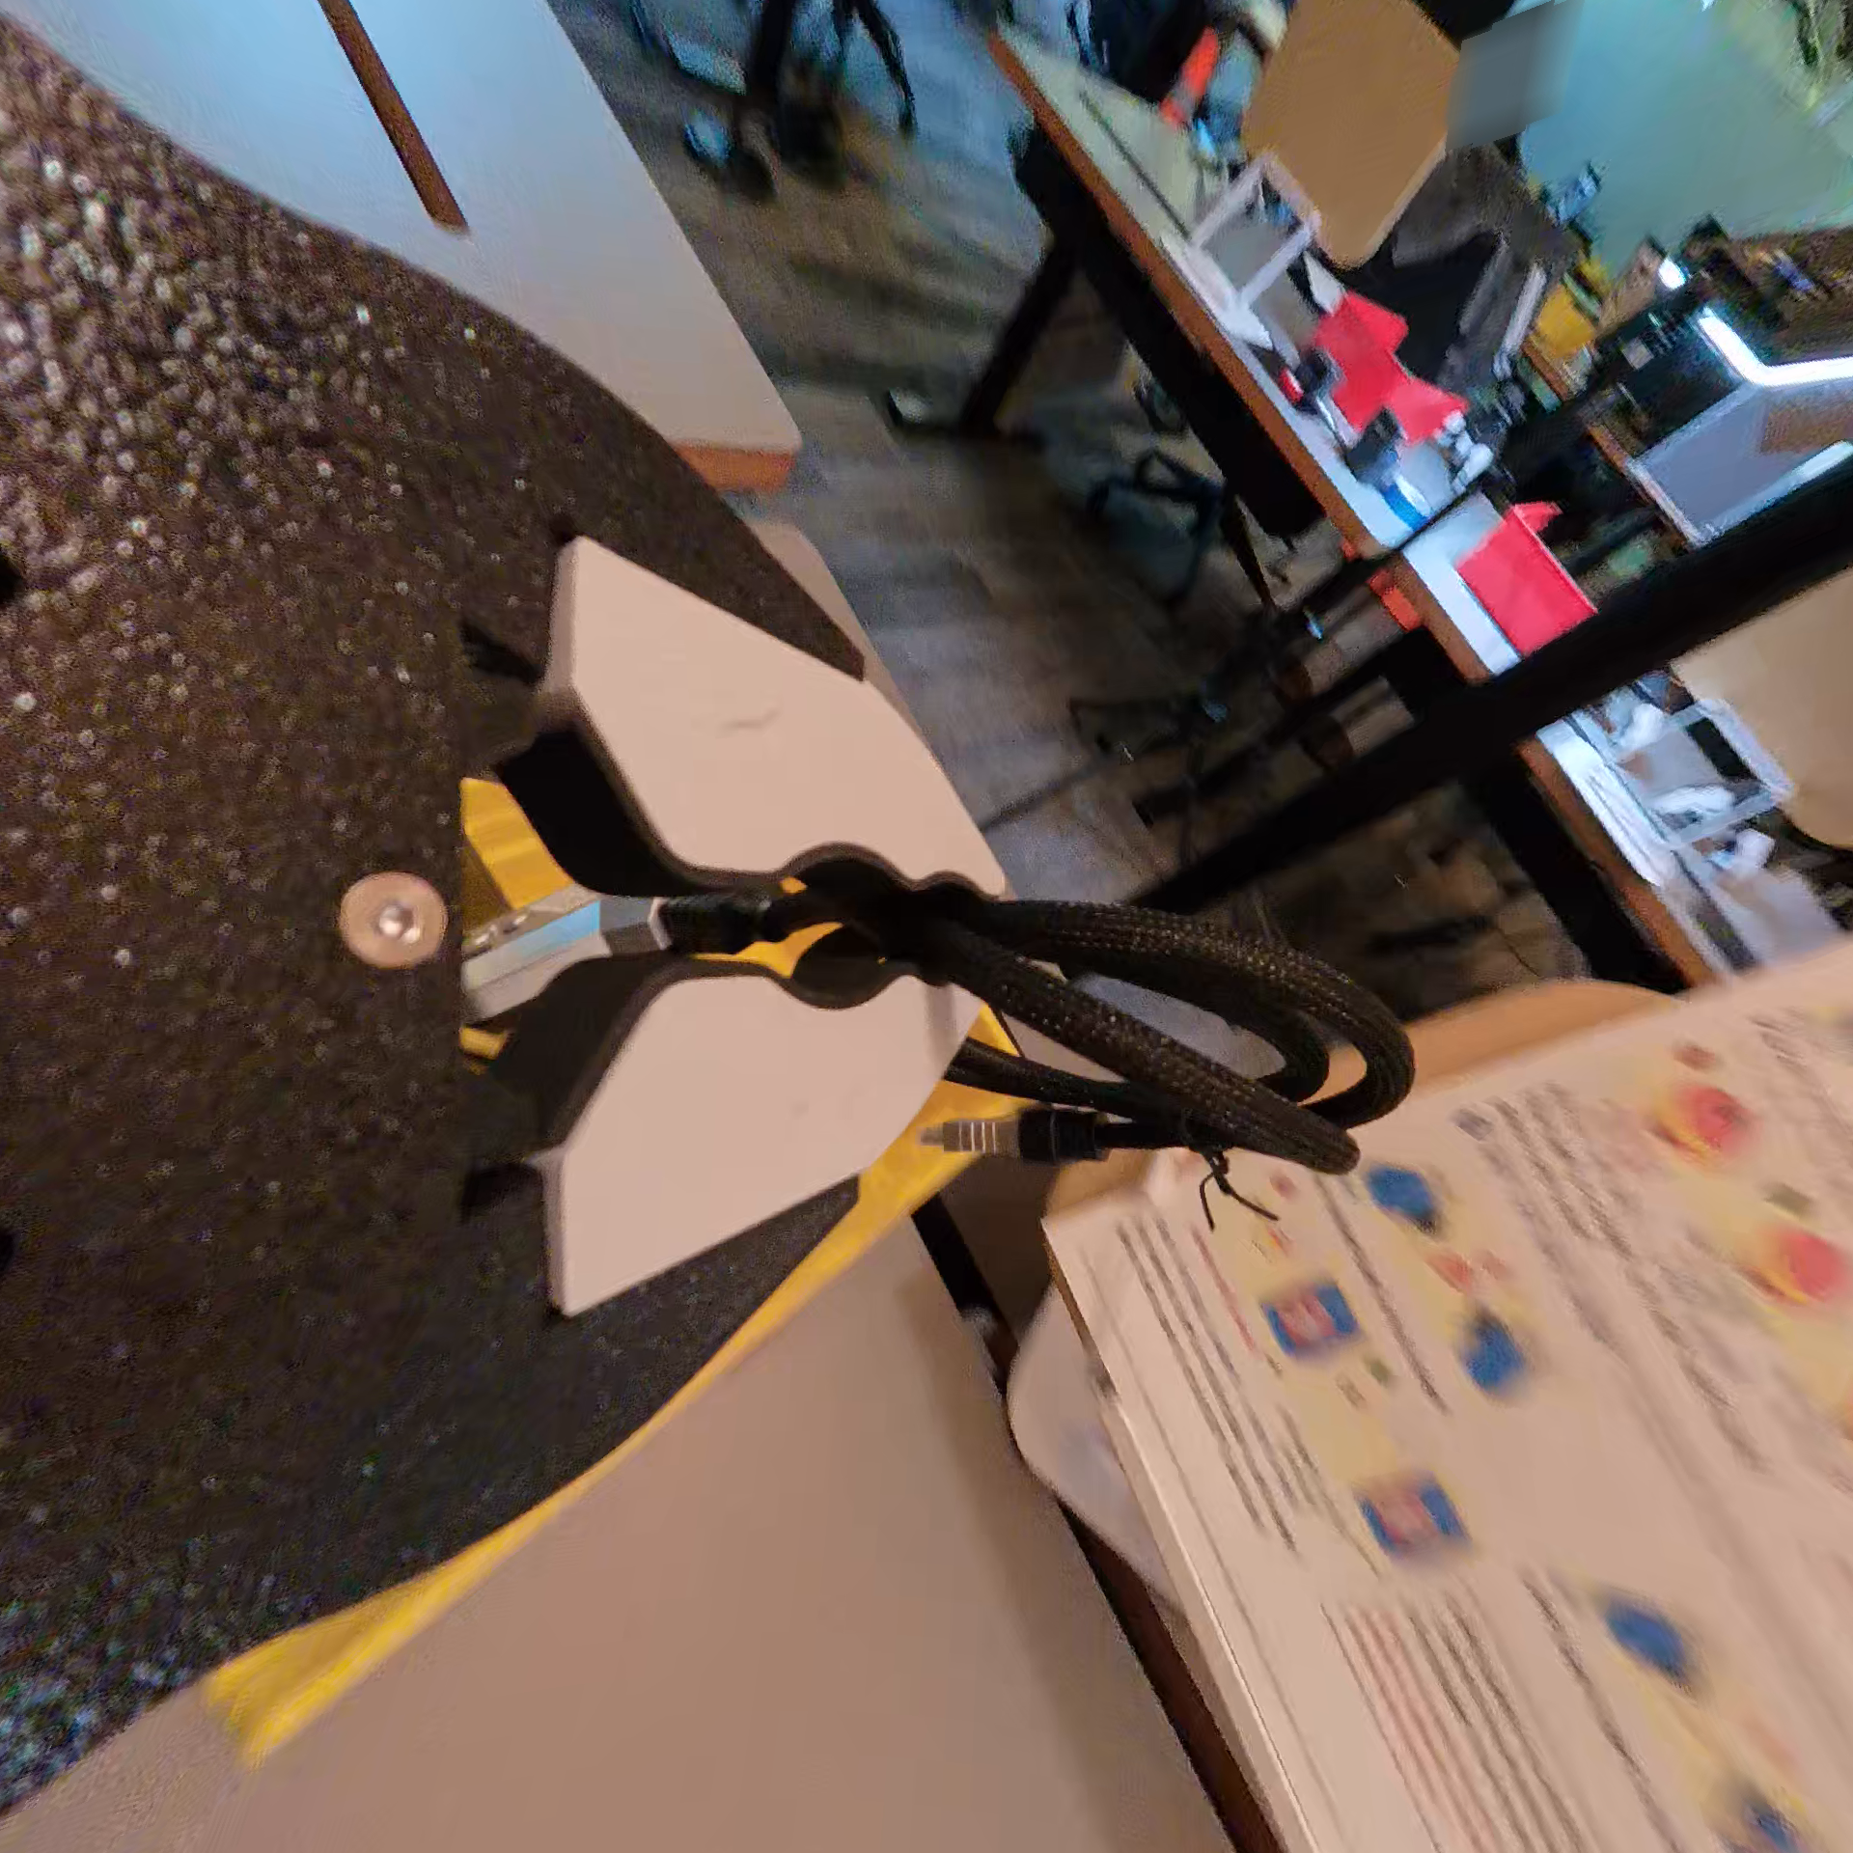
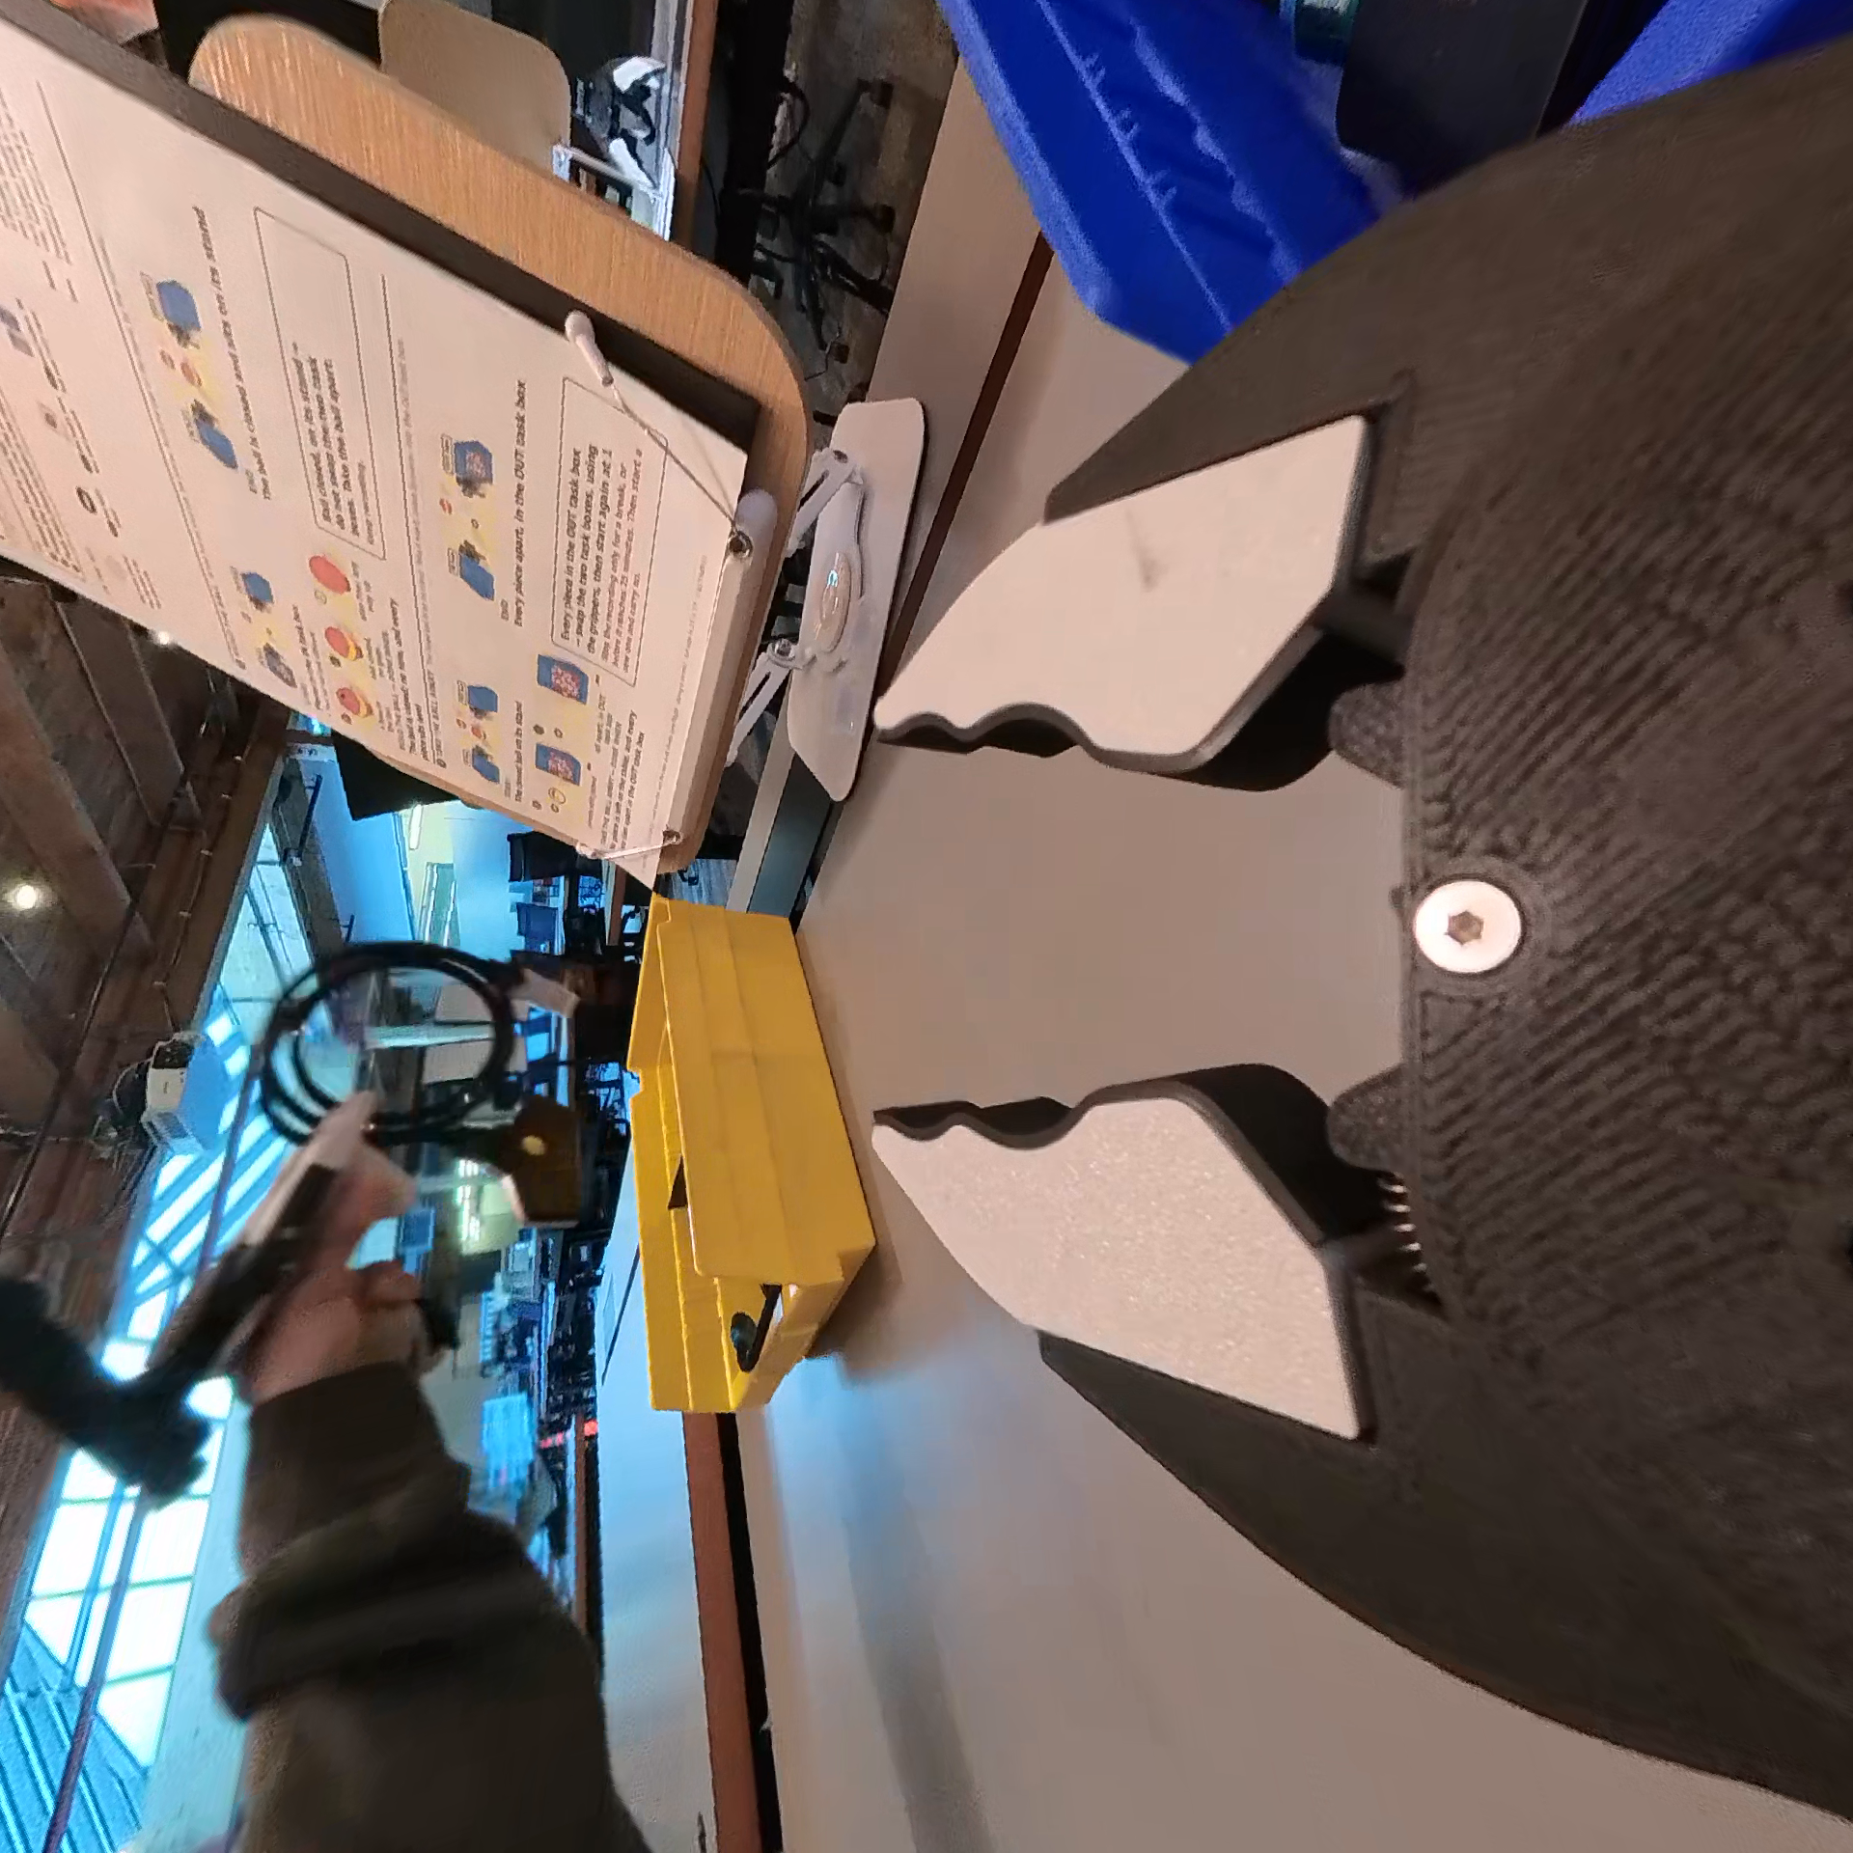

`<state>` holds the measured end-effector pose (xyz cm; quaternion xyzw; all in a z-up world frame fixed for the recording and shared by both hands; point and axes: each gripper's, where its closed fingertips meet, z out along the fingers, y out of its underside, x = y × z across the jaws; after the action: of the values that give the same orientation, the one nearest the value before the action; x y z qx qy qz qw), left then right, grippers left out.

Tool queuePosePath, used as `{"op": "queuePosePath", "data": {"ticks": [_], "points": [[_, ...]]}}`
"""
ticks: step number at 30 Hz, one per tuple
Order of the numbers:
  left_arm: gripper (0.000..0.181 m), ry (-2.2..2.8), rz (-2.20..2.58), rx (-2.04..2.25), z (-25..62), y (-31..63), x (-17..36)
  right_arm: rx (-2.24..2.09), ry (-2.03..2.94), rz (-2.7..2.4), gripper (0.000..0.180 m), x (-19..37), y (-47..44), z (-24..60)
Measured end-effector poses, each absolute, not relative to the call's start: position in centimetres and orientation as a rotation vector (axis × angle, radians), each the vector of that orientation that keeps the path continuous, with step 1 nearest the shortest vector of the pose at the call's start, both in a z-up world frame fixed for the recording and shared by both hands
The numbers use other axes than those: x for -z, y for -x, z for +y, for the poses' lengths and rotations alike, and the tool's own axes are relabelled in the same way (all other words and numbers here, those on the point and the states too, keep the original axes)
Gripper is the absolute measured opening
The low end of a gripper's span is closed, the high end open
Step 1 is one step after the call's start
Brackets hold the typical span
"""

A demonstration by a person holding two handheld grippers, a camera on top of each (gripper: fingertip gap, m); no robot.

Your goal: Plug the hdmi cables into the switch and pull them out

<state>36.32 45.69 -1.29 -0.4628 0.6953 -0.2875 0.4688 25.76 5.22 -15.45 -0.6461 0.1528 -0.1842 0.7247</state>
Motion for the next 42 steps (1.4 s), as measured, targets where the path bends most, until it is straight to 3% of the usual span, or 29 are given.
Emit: {"op": "queuePosePath", "data": {"ticks": [1,9,19,23,25,34,39,42], "points": [[0.006,1.138,1.727,0.784,44.1,-35.4,0.3,0.399,1.434,0.315,0.068,15.5,-25.5,5.4],[0.006,1.062,2.067,1.367,27.5,-25.5,-2.0,0.143,1.471,0.139,0.077,15.7,-21.3,8.4],[0.006,0.392,2.434,1.872,11.3,-12.7,-0.6,-0.102,1.261,-0.062,0.08,11.9,-15.1,10.6],[0.006,0.348,2.494,1.9,9.3,-11.7,1.2,-0.182,1.213,-0.175,0.06,11.4,-12.5,10.9],[0.006,0.358,2.505,1.901,9.0,-12.0,1.7,-0.181,1.228,-0.219,0.024,11.8,-12.1,11.2],[0.009,0.453,2.39,1.914,9.9,-16.1,2.0,-0.296,1.267,-0.146,0.02,12.1,-12.7,11.6],[0.076,0.696,2.344,1.798,11.4,-19.5,3.6,-0.387,1.165,0.01,0.02,11.4,-14.4,11.2],[0.089,0.776,2.274,1.823,13.2,-19.3,4.9,-0.455,1.09,0.152,0.02,11.6,-15.6,11.1]]}}
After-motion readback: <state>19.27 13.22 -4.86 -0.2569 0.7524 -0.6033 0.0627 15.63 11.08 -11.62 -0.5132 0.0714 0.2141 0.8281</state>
